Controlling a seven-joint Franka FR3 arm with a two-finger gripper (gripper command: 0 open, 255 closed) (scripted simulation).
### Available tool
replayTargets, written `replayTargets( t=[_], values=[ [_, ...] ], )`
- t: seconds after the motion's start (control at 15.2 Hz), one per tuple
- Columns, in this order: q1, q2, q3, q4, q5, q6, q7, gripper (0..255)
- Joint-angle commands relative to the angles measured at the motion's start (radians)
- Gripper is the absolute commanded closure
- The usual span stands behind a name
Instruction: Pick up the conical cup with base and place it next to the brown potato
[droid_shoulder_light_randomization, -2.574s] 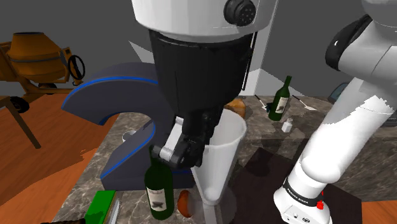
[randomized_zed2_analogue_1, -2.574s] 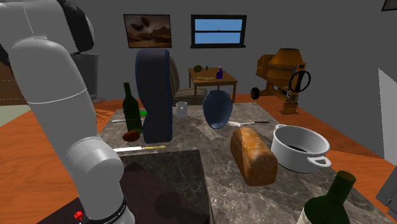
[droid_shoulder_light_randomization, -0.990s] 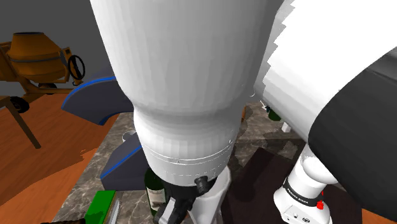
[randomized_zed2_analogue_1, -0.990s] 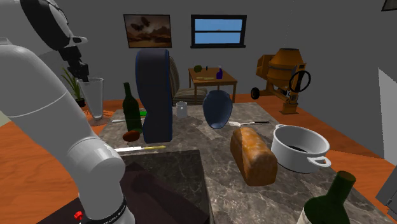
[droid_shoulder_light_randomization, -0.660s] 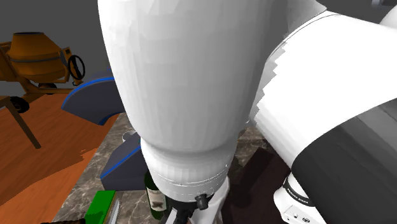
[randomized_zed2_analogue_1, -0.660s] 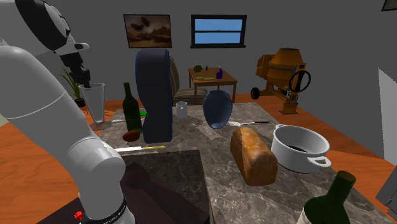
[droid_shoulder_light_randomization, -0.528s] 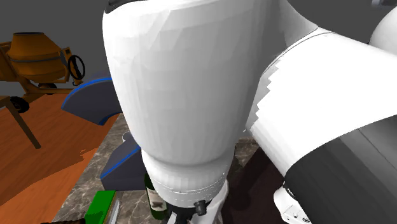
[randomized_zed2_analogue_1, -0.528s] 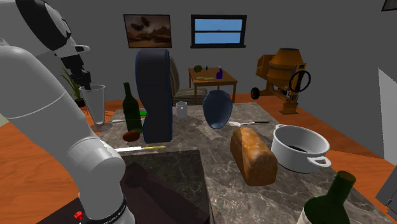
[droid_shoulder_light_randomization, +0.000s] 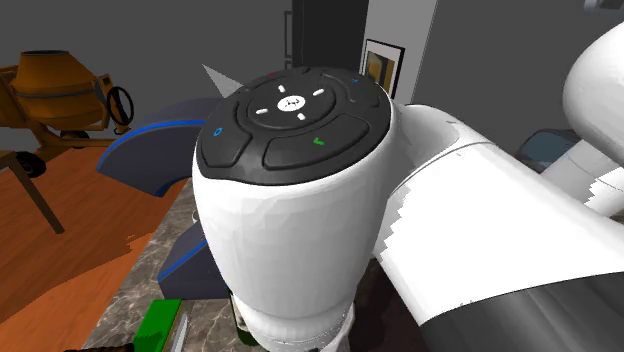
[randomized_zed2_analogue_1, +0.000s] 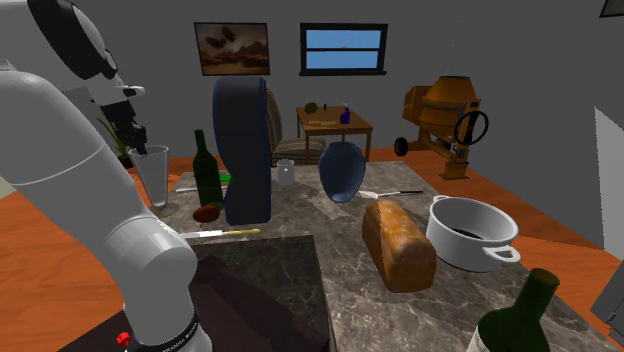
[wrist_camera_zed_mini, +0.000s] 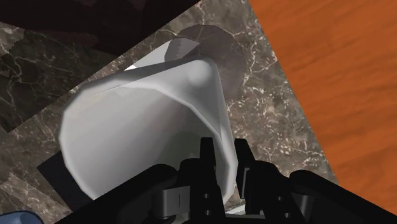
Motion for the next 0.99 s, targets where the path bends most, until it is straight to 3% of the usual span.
replayTargets(
  t=[0.0, 0.92],
  values=[
    [-0.003, 0.006, 0.009, -0.023, -0.004, 0.028, 0.007, 255],
    [-0.050, 0.086, 0.101, -0.145, -0.067, 0.189, 0.081, 255]
  ],
)
